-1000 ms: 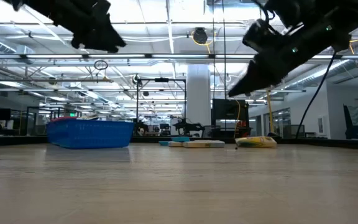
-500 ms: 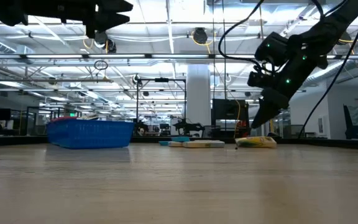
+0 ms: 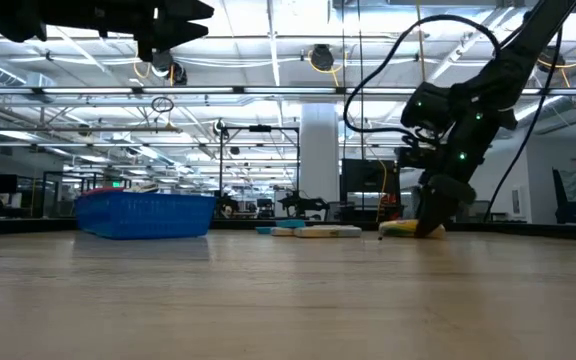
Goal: Pick & Place School Supplies
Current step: Put the yellow crayon box into the middle blue bin
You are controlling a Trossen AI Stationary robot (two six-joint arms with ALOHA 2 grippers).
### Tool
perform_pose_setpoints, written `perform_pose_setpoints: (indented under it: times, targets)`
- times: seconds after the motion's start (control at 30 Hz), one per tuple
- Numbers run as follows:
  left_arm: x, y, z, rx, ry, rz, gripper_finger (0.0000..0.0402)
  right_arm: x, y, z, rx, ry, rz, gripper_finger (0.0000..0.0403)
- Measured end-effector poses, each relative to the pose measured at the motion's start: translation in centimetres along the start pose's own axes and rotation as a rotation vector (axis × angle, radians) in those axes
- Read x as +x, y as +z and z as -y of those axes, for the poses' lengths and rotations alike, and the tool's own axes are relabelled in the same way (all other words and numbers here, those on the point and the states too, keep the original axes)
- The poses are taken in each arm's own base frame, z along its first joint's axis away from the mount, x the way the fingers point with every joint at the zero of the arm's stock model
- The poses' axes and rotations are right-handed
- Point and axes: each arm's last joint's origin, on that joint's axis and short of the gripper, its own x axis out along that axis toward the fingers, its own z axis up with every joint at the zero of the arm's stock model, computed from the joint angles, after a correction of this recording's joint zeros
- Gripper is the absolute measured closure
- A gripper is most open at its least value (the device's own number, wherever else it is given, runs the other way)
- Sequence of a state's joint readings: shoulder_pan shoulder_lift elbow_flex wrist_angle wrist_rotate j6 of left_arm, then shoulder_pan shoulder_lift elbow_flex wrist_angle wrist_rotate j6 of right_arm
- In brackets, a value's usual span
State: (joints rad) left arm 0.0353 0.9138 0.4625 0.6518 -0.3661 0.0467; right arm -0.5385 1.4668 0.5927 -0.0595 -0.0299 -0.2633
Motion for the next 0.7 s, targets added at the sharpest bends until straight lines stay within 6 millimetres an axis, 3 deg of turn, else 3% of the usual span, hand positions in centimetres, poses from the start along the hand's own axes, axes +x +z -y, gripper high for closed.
perform_pose_setpoints:
  times: [0.27, 0.7]
  targets:
    - [0.0, -0.1, 0.0, -0.023, -0.001, -0.005, 0.0178, -0.3, -0.3, -0.4, 0.109, 0.012, -0.03, 0.0218]
    - [0.0, -0.2, 0.0, -0.047, -0.001, -0.015, 0.0178, -1.8, 0.3, -2.5, 0.093, 0.058, 0.005, 0.0323]
